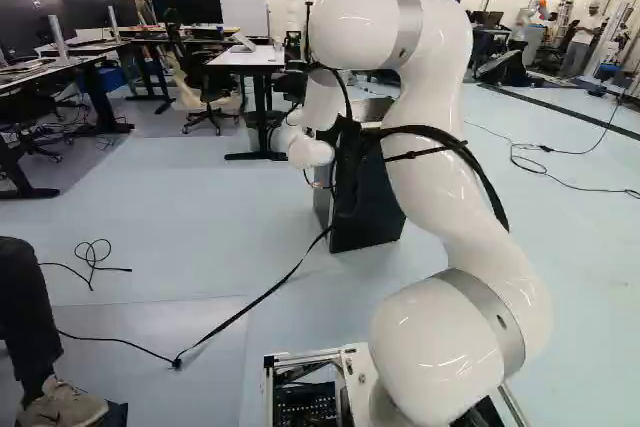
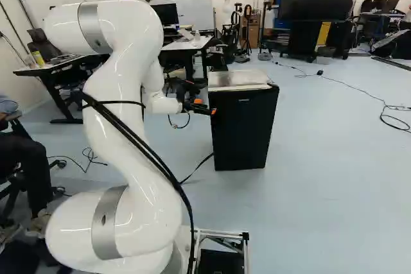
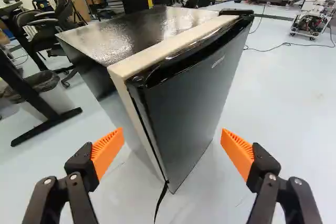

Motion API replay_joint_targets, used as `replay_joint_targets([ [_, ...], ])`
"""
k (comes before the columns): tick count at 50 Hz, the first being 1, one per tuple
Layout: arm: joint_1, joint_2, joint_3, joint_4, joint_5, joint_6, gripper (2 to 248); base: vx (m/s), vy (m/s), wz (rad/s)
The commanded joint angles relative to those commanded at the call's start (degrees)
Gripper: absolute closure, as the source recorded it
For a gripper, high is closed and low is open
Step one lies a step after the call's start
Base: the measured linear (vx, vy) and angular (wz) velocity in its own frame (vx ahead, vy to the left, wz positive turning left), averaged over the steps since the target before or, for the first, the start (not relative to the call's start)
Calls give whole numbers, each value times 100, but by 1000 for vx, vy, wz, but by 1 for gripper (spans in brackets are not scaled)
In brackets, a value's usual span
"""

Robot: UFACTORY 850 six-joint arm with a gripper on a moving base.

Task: Open the fridge door

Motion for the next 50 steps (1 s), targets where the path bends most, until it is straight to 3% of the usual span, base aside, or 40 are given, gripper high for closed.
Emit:
replay_joint_targets([
  [50,-75,-175,-274,0,0,0,3,0,0,0],
])
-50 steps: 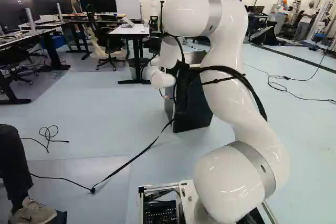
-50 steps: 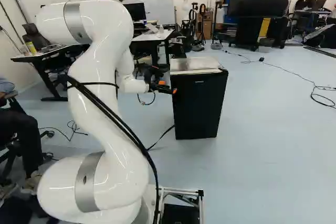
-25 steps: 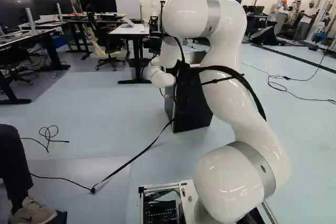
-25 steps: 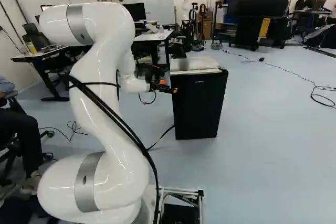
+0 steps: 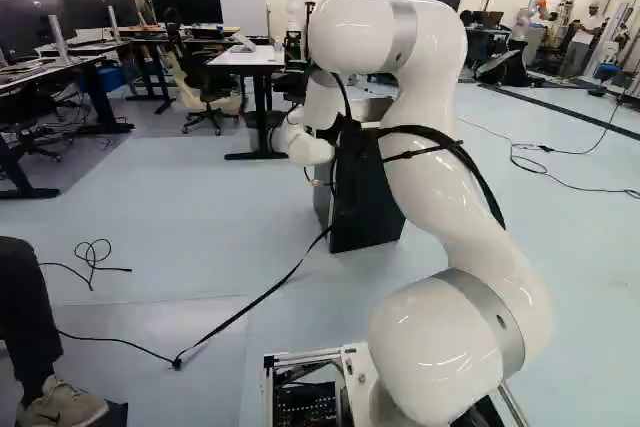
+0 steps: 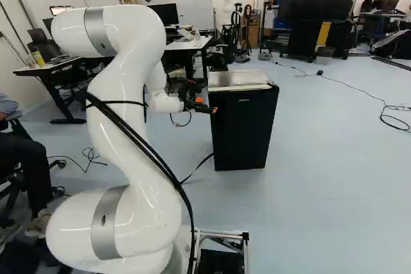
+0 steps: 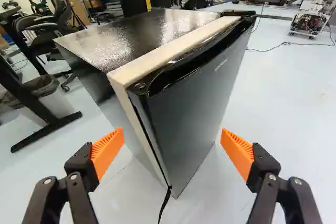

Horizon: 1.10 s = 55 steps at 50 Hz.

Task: Open the fridge door

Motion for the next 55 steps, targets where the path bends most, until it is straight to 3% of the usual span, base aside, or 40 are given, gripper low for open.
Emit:
replay_joint_targets([
  [55,-39,-171,-269,11,0,0,3,0,0,0],
])
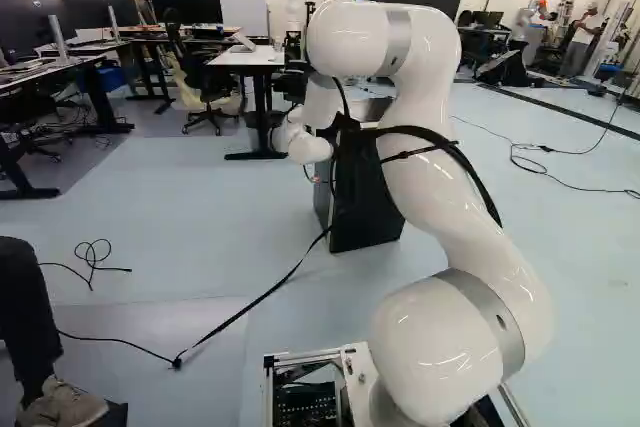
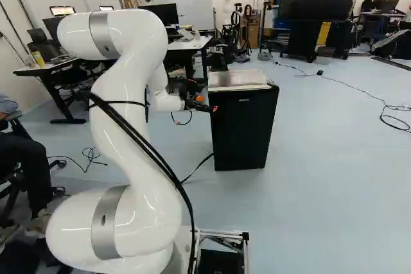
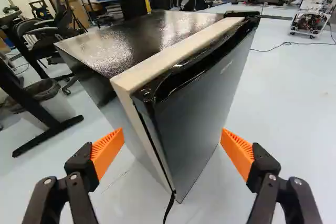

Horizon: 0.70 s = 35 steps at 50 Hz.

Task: Open the fridge door

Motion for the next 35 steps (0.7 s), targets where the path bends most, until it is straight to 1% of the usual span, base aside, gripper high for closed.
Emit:
replay_joint_targets([
  [35,-63,-75,-118,136,0,0,3,0,0,0],
])
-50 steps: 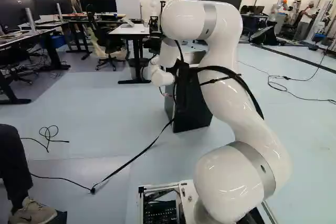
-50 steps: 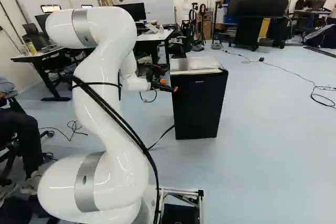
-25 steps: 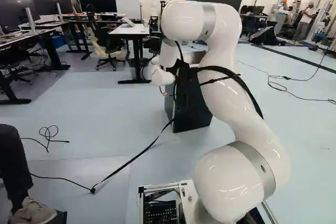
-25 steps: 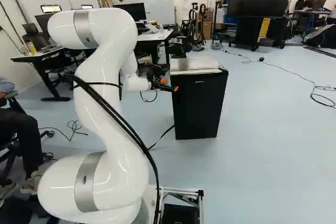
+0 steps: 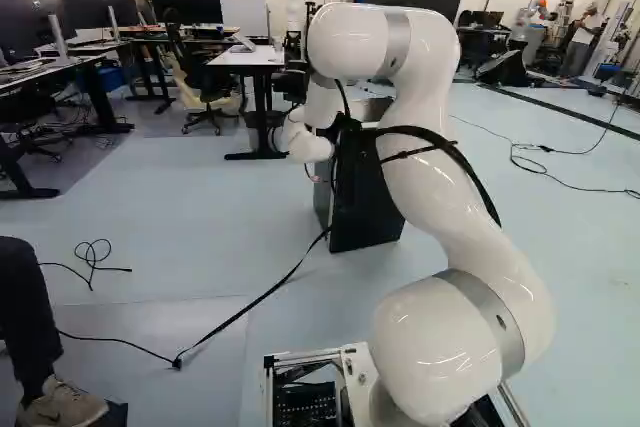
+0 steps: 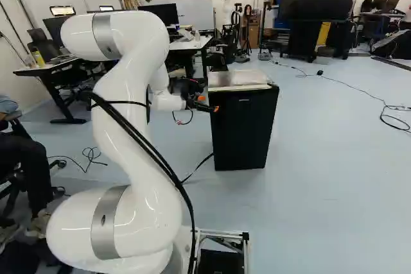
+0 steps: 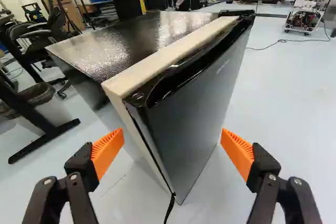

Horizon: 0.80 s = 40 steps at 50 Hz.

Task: Open the fridge door

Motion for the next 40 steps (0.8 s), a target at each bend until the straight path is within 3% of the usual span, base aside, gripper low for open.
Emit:
replay_joint_targets([
  [40,-123,-30,-47,273,0,0,3,0,0,0],
])
